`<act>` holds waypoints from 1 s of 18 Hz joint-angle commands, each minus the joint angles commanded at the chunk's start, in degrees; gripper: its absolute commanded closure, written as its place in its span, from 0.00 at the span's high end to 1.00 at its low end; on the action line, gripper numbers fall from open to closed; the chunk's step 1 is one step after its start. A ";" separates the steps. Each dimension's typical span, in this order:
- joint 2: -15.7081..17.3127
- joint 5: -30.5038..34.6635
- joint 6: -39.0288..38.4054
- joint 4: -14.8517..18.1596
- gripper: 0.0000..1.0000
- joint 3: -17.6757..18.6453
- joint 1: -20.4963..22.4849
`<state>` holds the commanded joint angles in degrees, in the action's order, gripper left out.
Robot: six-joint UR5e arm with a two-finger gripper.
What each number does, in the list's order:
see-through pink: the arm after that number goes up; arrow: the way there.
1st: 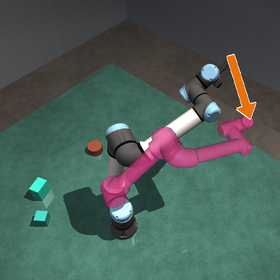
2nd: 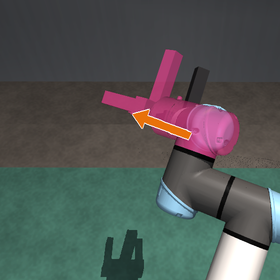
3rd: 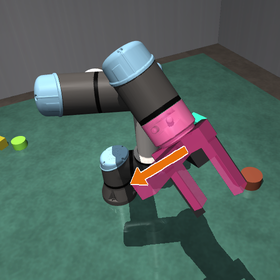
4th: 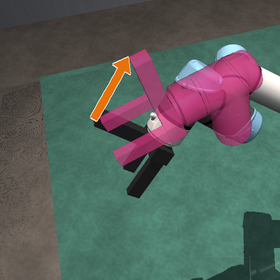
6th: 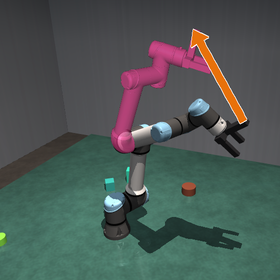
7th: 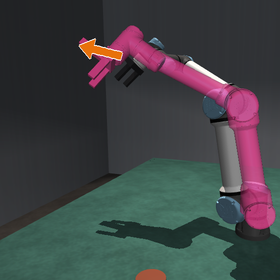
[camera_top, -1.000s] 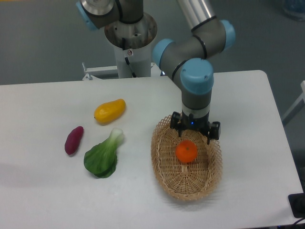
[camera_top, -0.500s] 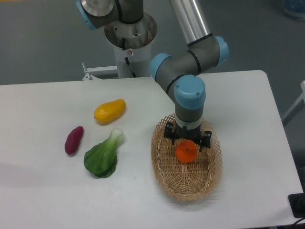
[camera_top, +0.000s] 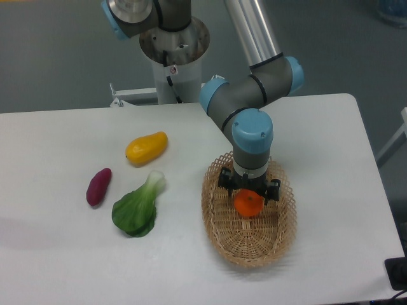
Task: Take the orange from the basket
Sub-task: 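Close the gripper around the orange, then lift the held orange up out of the basket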
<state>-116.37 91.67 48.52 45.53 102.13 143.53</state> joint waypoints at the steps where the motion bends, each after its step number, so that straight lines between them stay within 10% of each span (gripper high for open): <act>1: 0.00 0.00 0.00 0.00 1.00 0.00 0.00; 18: 0.09 0.00 0.35 0.00 0.70 -0.26 -0.09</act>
<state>-116.28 91.67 48.87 45.53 101.87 143.44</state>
